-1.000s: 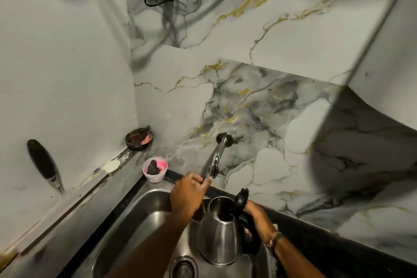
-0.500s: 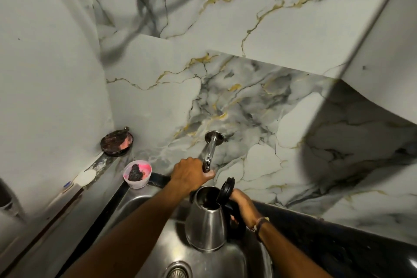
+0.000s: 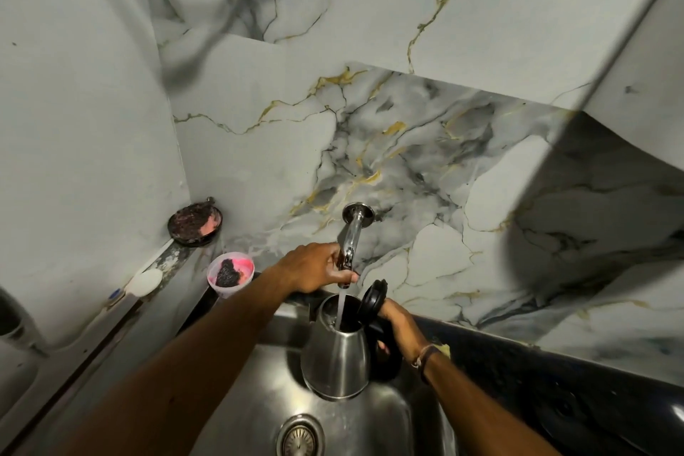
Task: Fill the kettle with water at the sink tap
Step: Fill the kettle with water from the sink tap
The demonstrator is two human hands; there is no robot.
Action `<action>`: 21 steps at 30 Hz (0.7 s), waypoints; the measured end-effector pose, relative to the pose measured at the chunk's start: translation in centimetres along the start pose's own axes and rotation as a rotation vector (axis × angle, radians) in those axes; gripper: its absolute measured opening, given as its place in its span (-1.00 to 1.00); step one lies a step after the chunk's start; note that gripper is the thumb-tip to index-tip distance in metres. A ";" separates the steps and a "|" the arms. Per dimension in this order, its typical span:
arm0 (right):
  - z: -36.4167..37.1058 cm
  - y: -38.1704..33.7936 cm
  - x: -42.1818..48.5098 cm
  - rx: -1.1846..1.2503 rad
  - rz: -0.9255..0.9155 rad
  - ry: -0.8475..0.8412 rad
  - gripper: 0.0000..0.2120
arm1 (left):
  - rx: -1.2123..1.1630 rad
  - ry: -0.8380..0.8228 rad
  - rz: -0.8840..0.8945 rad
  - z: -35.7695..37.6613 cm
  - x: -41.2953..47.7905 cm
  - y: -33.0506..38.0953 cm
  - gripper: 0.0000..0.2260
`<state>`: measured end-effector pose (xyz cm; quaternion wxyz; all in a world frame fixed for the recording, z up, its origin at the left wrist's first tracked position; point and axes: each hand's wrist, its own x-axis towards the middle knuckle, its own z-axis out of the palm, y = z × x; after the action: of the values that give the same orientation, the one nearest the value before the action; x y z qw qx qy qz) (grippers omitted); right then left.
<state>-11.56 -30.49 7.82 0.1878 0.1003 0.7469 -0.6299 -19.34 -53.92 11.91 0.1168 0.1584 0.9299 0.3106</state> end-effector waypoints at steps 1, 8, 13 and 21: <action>-0.1 0.4 0.3 -0.001 0.005 0.002 -0.39 | -0.013 0.020 -0.019 0.1 -0.1 0.0 -0.58; 0.3 0.8 0.4 -0.009 -0.002 0.016 -0.30 | -0.137 0.016 -0.093 -0.3 -0.3 0.8 -0.62; 0.5 1.0 0.3 -0.009 -0.009 0.041 -0.31 | -0.123 0.015 -0.143 -0.5 -0.4 1.3 -0.60; 0.4 0.7 -0.3 -0.027 -0.008 0.051 -0.34 | -0.128 0.029 -0.166 -0.3 -0.6 1.5 -0.62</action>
<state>-10.94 -30.70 7.25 0.1676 0.1107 0.7603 -0.6177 -18.52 -53.19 13.18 0.1384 0.0685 0.9197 0.3609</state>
